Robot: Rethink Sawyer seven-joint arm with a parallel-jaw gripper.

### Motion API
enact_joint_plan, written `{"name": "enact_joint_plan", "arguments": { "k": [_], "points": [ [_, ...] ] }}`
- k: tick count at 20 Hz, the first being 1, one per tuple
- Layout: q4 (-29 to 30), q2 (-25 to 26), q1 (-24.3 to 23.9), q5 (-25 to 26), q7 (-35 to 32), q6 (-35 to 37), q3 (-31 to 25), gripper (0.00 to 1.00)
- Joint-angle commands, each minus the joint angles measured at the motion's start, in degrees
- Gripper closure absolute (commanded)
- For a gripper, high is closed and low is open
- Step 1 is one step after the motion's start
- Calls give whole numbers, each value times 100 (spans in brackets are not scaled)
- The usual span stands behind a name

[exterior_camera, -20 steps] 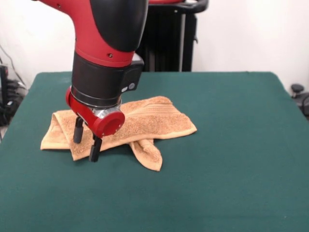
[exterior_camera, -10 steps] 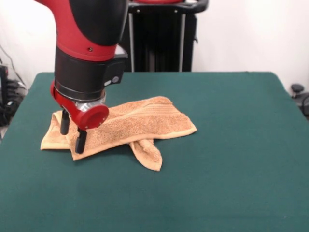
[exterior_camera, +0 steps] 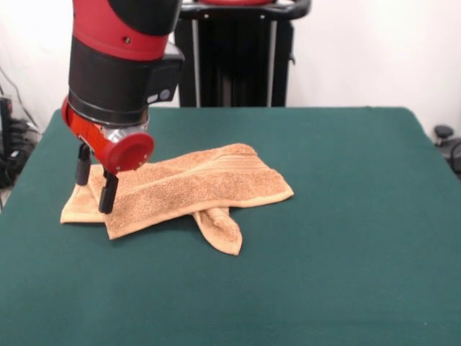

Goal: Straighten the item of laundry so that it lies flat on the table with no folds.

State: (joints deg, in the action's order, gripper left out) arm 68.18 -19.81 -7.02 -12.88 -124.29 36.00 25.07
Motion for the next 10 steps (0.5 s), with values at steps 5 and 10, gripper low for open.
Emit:
{"name": "enact_joint_plan", "arguments": {
  "k": [5, 10],
  "points": [
    [827, -90, 154, 136, -334, 611, -695, 0],
    [1007, -118, 173, 128, -388, 411, -760, 0]
  ]
}}
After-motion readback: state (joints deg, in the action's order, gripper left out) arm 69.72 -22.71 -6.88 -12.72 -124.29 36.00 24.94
